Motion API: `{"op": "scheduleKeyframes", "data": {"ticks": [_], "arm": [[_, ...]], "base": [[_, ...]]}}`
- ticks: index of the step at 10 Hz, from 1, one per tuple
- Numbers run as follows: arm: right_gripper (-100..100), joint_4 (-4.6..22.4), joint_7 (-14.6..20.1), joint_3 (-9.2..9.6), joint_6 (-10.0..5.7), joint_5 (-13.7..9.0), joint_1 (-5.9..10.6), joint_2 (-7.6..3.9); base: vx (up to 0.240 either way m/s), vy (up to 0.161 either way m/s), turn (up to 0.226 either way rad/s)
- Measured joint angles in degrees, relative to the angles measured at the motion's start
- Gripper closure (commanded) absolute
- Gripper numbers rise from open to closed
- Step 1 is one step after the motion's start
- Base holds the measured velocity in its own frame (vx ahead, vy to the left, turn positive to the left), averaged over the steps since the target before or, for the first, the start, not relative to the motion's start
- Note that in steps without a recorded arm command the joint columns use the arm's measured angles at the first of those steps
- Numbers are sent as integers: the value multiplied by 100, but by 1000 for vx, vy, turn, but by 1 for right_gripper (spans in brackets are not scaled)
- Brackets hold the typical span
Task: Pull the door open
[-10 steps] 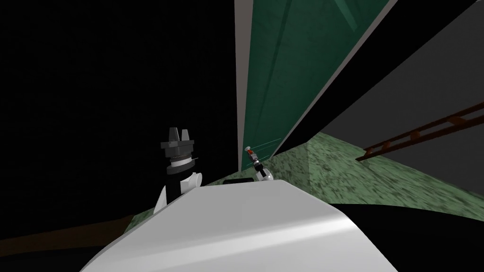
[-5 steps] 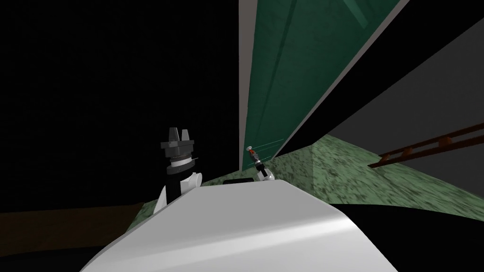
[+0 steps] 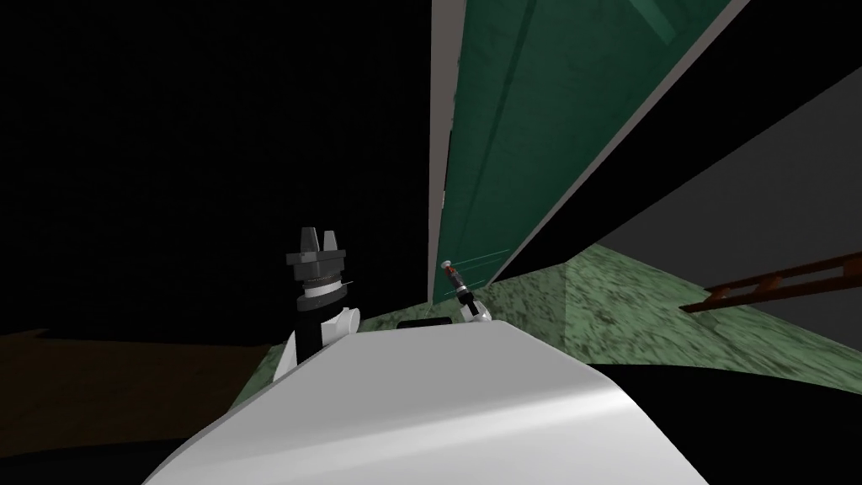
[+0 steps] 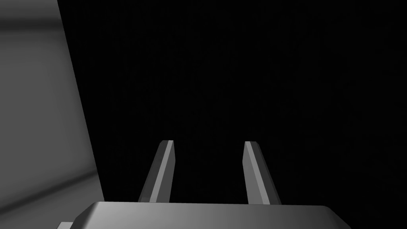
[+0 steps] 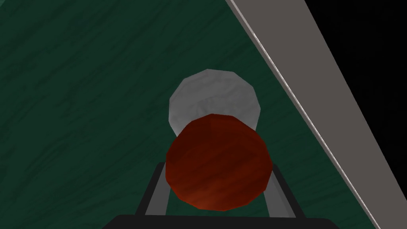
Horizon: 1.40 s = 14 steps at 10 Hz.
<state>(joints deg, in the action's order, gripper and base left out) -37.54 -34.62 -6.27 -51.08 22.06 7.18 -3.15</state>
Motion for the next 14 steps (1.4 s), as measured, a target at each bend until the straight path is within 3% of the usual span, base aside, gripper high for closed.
{"op": "scheduleKeyframes", "data": {"ticks": [3,5,6,11,14], "arm": [[100,-57,421,20,46,-221,-40,-65],[100,77,683,9,-31,-418,20,-131],[100,-24,844,35,23,-502,-33,-161],[100,44,1432,49,-1,-860,-34,-274],[100,-66,1846,85,65,-1098,-108,-359]], "base": [[-43,-12,125],[-51,-11,87],[-36,-11,57],[-40,-9,103],[-50,-13,126]]}}
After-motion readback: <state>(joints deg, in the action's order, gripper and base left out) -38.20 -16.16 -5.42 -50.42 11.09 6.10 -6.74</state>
